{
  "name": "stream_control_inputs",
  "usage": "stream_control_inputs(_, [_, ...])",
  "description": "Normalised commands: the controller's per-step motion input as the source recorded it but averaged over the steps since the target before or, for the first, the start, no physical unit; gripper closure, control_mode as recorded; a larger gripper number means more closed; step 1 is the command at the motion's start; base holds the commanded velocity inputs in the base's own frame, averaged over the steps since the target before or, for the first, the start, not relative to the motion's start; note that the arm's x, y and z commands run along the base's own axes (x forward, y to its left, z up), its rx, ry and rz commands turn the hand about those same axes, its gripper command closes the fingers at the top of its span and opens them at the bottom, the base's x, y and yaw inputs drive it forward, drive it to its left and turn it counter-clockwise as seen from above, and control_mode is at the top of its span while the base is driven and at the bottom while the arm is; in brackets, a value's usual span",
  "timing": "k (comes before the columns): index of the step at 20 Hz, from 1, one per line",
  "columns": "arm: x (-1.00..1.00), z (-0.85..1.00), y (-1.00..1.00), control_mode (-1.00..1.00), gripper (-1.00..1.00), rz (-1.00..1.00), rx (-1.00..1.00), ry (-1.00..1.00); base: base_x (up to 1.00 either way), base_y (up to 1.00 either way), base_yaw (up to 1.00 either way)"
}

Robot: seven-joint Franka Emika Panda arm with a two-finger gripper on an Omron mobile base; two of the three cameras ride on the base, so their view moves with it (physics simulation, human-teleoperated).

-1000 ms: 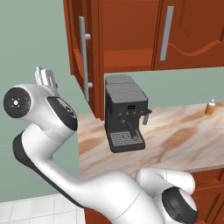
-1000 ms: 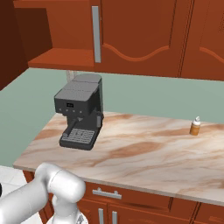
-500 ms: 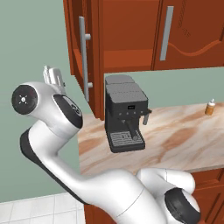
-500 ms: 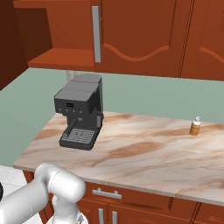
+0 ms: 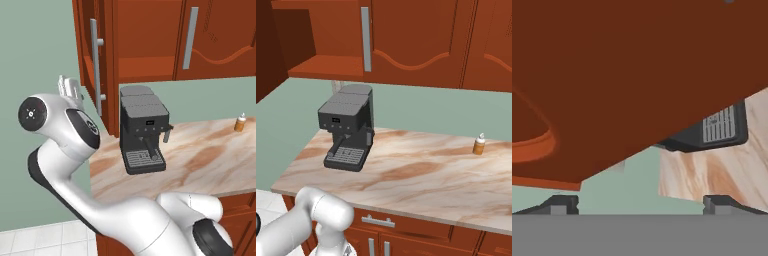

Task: Close all open cabinet doors.

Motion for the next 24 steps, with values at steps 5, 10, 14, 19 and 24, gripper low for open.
stream_control_inputs(5, [-0.13,0.05,-0.28,-1.0,-1.0,-0.09,0.0,0.0,0.0,0.0,0.0])
stream_control_inputs(10, [-0.14,0.09,-0.28,-1.0,-1.0,-0.09,0.0,-0.04,0.0,0.0,0.0])
stream_control_inputs(14, [-0.09,0.12,-0.24,-1.0,-1.0,-0.09,0.0,-0.07,0.0,0.0,0.0])
stream_control_inputs(19, [-0.16,0.1,-0.29,-1.0,-1.0,-0.09,0.0,-0.08,0.0,0.0,0.0])
stream_control_inputs(24, [-0.14,0.05,-0.34,-1.0,-1.0,-0.1,0.0,-0.05,0.0,0.0,0.0])
